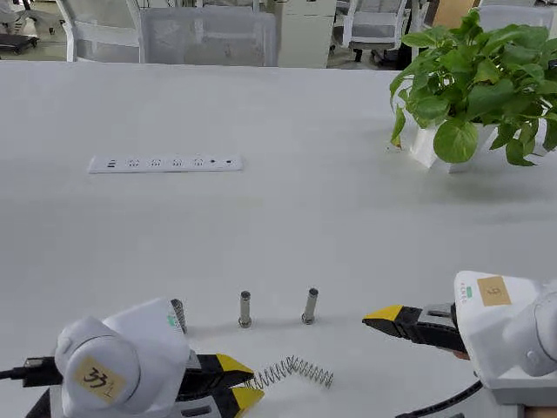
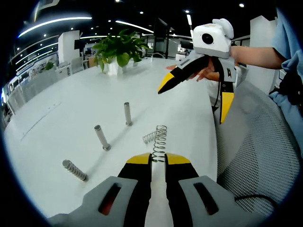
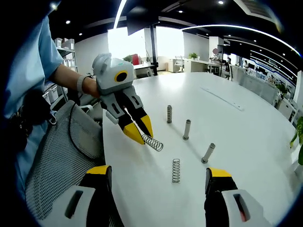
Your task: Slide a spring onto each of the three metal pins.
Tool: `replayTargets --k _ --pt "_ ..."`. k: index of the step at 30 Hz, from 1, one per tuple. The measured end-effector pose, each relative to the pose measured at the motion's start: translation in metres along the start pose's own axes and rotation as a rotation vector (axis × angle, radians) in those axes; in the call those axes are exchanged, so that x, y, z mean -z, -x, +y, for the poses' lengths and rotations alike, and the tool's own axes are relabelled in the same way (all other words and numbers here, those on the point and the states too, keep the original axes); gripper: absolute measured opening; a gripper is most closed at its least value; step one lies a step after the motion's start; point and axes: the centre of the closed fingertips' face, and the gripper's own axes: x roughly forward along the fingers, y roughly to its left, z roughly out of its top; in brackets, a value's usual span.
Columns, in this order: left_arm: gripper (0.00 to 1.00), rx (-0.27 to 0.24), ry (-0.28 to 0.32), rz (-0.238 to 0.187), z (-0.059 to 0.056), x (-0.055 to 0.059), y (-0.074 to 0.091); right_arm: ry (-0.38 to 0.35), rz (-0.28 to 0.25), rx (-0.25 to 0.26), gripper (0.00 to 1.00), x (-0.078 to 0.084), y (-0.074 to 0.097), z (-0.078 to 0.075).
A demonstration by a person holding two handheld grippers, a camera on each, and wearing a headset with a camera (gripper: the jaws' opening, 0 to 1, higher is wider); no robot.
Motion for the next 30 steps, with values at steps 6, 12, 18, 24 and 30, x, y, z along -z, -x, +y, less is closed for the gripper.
replayTargets --k 6,12,18,24,30 --pt "0.06 0.015 -0.015 -0.014 -0.008 -0.003 0.005 0.051 0.004 -0.049 0.71 -0.011 -0.005 0.01" --pt "0.06 0.044 -0.018 -0.035 -0.017 -0.004 0.008 0.065 -0.012 -0.09 0.59 -0.018 -0.01 0.016" --pt "0.06 0.082 -0.019 -0.047 -0.022 -0.004 0.01 0.081 -0.008 -0.13 0.46 -0.017 -0.011 0.023" --pt "0.06 0.111 -0.031 -0.071 -0.026 -0.009 0.012 0.082 -0.02 -0.169 0.33 -0.02 -0.013 0.028" --pt "0.06 0.138 -0.051 -0.089 -0.03 -0.014 0.013 0.073 -0.013 -0.223 0.18 -0.02 -0.016 0.036"
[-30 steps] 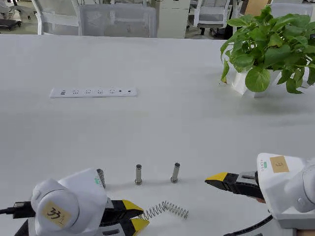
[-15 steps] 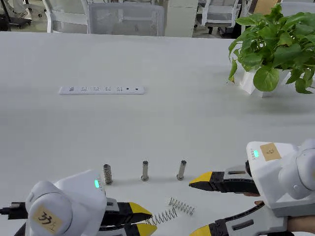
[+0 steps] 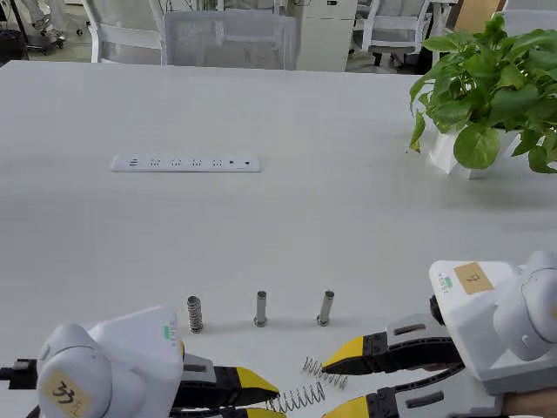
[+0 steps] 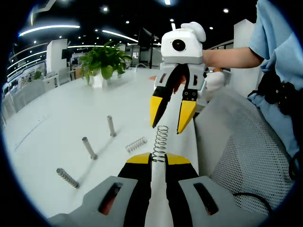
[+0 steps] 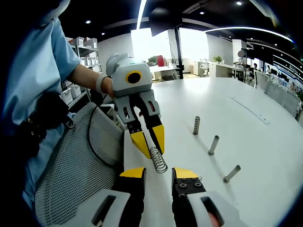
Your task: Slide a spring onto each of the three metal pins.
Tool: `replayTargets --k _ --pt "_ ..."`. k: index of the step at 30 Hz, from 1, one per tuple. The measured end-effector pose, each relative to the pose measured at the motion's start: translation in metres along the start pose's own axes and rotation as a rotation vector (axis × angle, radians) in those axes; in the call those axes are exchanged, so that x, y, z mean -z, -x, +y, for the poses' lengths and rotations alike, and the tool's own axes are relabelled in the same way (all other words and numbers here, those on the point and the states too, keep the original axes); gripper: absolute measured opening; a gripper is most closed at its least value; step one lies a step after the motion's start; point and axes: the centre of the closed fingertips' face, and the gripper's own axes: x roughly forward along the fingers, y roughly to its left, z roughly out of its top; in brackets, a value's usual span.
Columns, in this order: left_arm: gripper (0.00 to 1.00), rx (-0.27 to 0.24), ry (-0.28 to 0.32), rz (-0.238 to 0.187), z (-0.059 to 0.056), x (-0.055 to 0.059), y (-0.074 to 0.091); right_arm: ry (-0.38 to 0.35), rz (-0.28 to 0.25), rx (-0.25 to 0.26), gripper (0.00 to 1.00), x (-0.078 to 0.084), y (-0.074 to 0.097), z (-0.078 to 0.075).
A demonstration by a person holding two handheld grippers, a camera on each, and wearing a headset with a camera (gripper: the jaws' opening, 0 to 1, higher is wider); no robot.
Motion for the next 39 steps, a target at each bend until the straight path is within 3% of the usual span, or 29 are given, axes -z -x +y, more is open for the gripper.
replayTargets --k 12,21,27,39 --pt "0.06 0.044 -0.013 0.004 -0.005 0.002 0.0 -0.023 0.006 -0.042 0.07 0.001 -0.004 0.005" --pt "0.06 0.052 -0.015 0.019 -0.006 0.005 -0.002 -0.019 0.016 -0.049 0.07 0.001 -0.004 0.006" --pt "0.06 0.052 -0.03 0.042 -0.007 0.007 -0.005 0.017 0.032 -0.044 0.07 -0.003 -0.004 0.008" --pt "0.06 0.058 -0.007 0.059 -0.013 0.008 -0.013 0.109 0.071 -0.029 0.07 -0.011 -0.002 0.013"
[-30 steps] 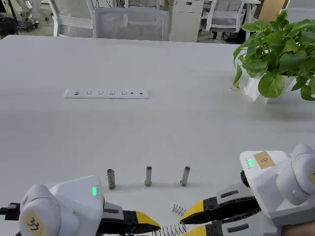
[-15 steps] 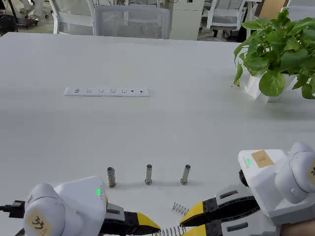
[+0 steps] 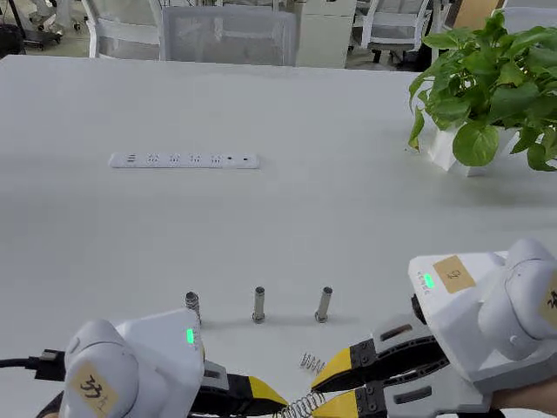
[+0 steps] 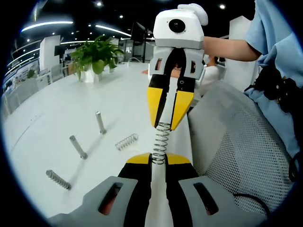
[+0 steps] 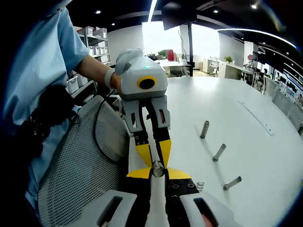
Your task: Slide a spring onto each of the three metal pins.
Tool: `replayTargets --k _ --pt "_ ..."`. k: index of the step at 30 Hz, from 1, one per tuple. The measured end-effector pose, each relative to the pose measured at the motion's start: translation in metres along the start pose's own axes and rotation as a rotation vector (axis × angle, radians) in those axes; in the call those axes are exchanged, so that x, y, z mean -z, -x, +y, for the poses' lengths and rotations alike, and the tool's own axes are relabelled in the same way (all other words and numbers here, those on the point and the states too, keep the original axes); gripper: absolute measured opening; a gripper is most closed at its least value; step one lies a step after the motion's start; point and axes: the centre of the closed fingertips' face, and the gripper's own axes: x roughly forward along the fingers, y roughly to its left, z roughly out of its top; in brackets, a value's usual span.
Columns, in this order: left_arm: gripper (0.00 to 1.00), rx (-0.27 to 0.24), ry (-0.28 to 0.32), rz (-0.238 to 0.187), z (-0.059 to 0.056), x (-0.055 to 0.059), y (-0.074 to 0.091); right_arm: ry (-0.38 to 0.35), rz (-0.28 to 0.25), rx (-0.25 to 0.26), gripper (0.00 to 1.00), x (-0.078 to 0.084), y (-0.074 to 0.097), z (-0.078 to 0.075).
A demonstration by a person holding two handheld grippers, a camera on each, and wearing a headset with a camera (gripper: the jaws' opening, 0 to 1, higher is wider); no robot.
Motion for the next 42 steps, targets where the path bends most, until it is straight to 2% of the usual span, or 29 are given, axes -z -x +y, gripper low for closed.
replayTargets --k 13,14,17,18,22,29,33,42 --pt "0.06 0.006 0.011 -0.005 -0.002 0.0 -0.004 0.016 0.023 -0.004 0.07 0.002 0.001 -0.001" --pt "0.06 0.007 0.013 -0.007 -0.003 0.0 -0.004 0.015 0.029 -0.004 0.09 0.003 0.001 -0.001" --pt "0.06 0.011 0.016 -0.008 -0.005 0.0 -0.006 0.01 0.049 0.002 0.27 0.006 0.001 -0.002" --pt "0.06 0.012 0.014 -0.007 -0.006 0.0 -0.006 0.02 0.059 0.003 0.29 0.007 0.0 -0.002" --pt "0.06 0.019 0.012 -0.009 -0.007 -0.001 -0.008 0.036 0.079 -0.003 0.28 0.007 -0.002 -0.002" --pt "0.06 0.021 0.005 -0.017 -0.008 -0.004 -0.01 0.064 0.116 -0.045 0.2 0.008 -0.007 0.004" --pt "0.06 0.023 0.001 -0.026 -0.009 -0.007 -0.011 0.063 0.137 -0.067 0.19 0.013 -0.01 0.006" --pt "0.06 0.035 -0.001 -0.027 -0.012 -0.008 -0.012 0.058 0.15 -0.097 0.11 0.014 -0.01 0.009"
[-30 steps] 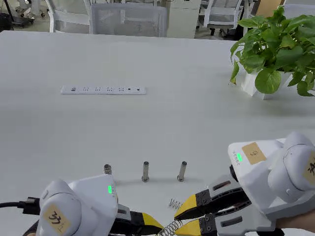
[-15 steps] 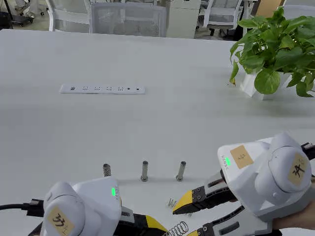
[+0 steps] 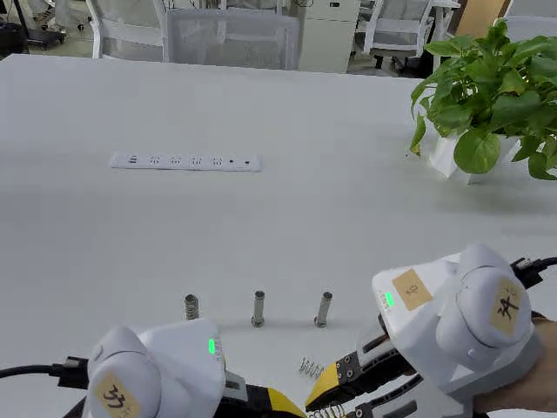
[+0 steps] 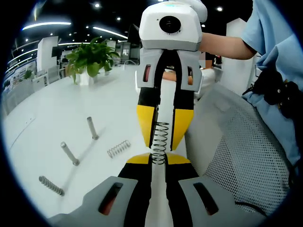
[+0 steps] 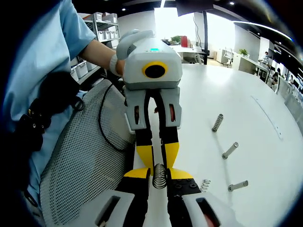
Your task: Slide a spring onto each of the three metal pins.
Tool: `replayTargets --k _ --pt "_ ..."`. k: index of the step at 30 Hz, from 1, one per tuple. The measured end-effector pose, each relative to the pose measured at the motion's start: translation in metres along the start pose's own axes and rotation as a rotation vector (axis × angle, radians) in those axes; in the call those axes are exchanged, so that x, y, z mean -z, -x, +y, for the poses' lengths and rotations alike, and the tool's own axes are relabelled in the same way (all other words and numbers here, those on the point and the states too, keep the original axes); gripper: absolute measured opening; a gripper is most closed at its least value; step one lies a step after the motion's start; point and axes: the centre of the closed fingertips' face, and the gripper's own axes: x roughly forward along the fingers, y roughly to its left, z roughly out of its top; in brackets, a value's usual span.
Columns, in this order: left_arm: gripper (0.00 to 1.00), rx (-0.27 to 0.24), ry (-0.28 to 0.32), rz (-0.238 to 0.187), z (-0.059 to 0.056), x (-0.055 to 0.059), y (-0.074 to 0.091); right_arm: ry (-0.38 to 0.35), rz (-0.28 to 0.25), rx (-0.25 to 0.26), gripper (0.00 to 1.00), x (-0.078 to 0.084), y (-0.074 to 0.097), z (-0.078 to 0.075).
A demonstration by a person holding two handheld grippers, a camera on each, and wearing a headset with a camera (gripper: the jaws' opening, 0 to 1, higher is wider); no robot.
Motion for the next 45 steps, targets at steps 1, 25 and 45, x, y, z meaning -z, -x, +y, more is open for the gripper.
replayTargets --k 1,25,45 --pt "0.06 0.002 0.0 0.0 -0.001 0.0 0.0 0.002 0.004 -0.003 0.1 0.0 0.0 0.0" --pt "0.07 -0.012 0.045 -0.052 -0.002 0.0 -0.002 0.016 0.075 -0.051 0.07 0.005 -0.003 0.002" --pt "0.42 -0.202 0.144 -0.084 0.021 0.014 0.018 0.036 0.069 -0.03 0.07 0.0 -0.005 -0.004"
